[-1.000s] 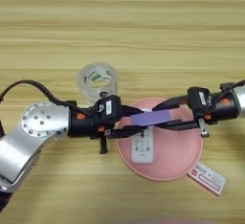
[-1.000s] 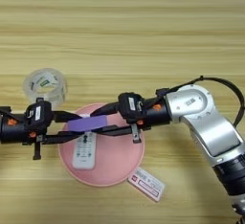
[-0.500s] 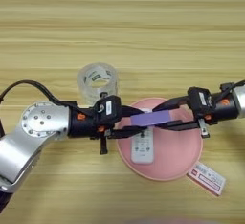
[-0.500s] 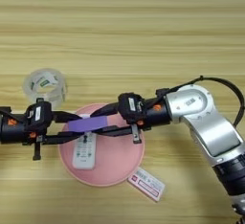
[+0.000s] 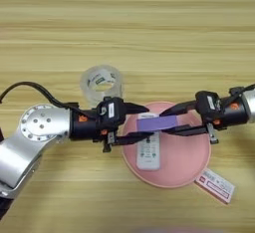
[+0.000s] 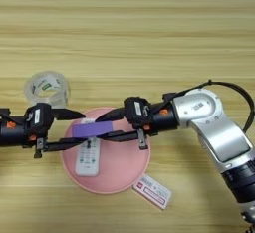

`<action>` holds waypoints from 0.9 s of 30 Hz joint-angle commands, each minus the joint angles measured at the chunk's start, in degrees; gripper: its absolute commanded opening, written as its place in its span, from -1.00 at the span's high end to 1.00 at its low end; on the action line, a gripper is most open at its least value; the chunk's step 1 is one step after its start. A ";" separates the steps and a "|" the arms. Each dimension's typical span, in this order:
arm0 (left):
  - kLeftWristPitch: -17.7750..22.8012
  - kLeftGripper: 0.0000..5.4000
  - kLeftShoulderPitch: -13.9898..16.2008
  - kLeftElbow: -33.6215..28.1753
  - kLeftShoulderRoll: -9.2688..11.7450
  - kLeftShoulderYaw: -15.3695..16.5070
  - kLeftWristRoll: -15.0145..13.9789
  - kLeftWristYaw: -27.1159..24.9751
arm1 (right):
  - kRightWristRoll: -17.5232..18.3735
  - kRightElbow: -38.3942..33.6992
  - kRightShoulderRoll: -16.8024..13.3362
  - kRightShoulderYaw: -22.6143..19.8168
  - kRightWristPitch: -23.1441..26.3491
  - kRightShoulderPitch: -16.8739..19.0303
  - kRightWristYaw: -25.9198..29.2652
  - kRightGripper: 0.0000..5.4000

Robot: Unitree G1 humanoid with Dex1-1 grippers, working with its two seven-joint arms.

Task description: Move the objects on the table

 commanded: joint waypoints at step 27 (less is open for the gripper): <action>-3.51 -0.99 0.61 -3.03 -11.07 8.49 -8.30 10.68 | -1.37 4.72 -0.70 -11.07 -4.18 9.20 -10.49 0.48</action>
